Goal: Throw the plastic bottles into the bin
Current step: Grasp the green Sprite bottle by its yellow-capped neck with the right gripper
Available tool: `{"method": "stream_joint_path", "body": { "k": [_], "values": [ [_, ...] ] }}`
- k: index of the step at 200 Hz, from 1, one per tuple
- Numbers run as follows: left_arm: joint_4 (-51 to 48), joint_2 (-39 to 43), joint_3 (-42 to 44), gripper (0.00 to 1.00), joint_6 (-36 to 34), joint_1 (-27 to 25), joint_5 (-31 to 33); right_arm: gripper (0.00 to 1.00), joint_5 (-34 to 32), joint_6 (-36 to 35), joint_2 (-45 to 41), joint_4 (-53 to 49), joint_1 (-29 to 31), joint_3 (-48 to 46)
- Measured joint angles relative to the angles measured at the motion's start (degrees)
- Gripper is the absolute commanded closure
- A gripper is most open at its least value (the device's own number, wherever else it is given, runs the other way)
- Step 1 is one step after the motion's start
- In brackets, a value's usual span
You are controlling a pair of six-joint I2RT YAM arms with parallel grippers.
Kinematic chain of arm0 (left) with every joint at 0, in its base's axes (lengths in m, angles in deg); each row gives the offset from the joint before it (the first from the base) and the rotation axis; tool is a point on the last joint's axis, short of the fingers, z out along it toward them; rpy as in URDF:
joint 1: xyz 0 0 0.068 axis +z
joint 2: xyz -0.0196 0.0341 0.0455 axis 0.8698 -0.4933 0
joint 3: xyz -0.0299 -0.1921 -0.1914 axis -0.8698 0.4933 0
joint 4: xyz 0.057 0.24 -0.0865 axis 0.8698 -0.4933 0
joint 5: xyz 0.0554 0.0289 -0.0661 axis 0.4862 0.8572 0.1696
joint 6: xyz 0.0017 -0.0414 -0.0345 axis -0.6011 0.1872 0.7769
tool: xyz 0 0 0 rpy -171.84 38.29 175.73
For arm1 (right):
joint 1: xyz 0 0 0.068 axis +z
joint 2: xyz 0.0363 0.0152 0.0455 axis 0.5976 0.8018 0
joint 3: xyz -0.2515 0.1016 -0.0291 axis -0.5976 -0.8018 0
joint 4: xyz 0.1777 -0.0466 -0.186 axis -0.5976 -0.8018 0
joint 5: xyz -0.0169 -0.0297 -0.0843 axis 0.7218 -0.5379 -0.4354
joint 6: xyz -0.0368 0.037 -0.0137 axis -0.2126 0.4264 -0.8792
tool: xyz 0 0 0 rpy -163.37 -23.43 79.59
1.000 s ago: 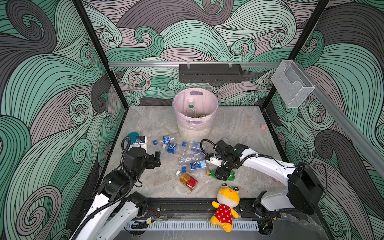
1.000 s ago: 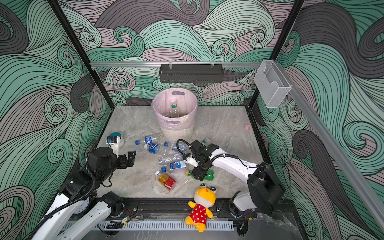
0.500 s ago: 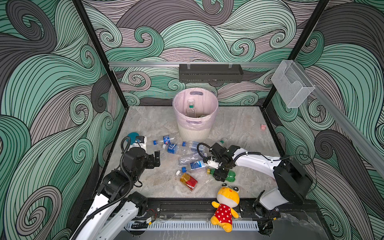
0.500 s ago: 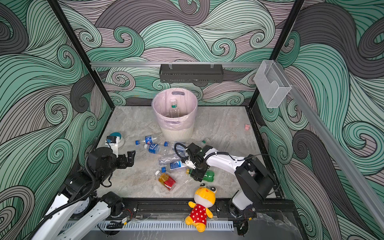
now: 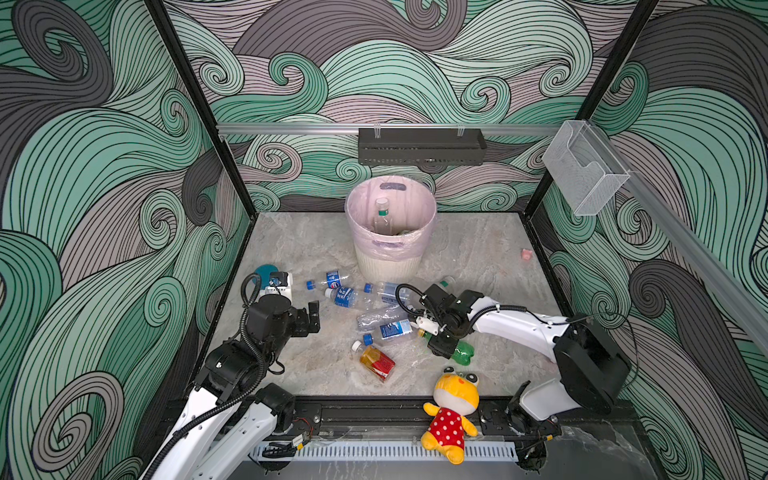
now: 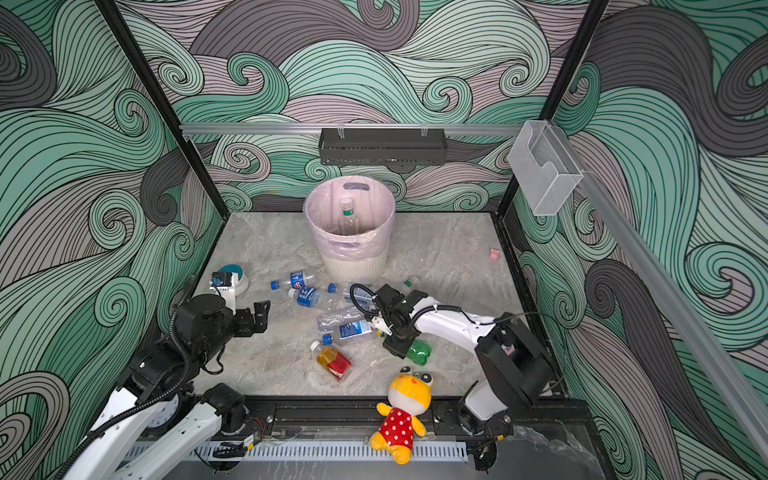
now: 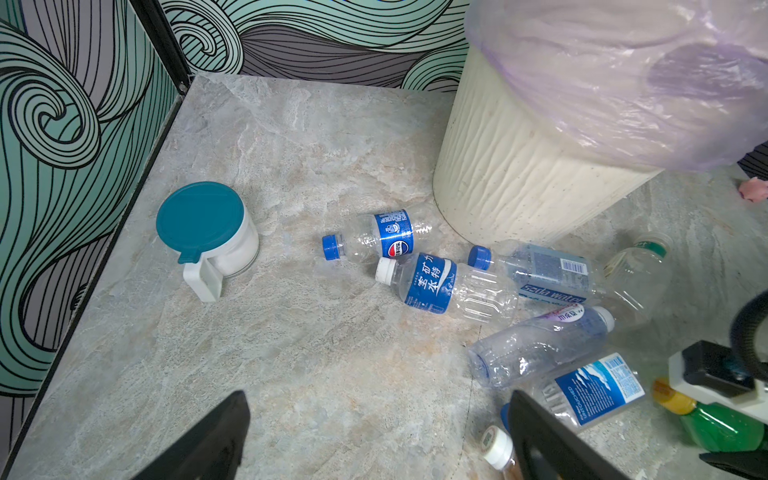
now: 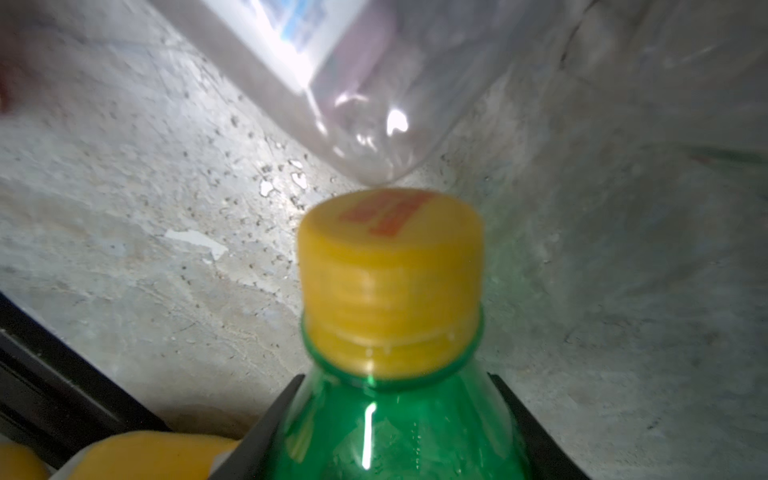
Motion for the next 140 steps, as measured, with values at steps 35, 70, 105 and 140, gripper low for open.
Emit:
{"method": "stream_joint_path", "body": {
  "k": [35,70,105,140],
  "values": [
    [0.0,-0.13,0.0,0.01,0.0,0.0,0.15,0.53,-1.03,3.06,-6.71,0.68,-1.18,0.42],
    [0.0,-0.13,0.0,0.01,0.15,0.02,0.2,0.6,1.62,8.61,-14.19,1.95,-7.32,0.76],
    [0.0,-0.13,0.0,0.01,0.26,0.02,0.24,0.59,5.66,13.77,-21.35,4.26,-14.73,0.83],
    [0.0,-0.48,-0.02,0.01,0.24,0.02,0.46,0.57,8.39,17.81,-28.96,7.61,-18.4,0.42]
  ]
}}
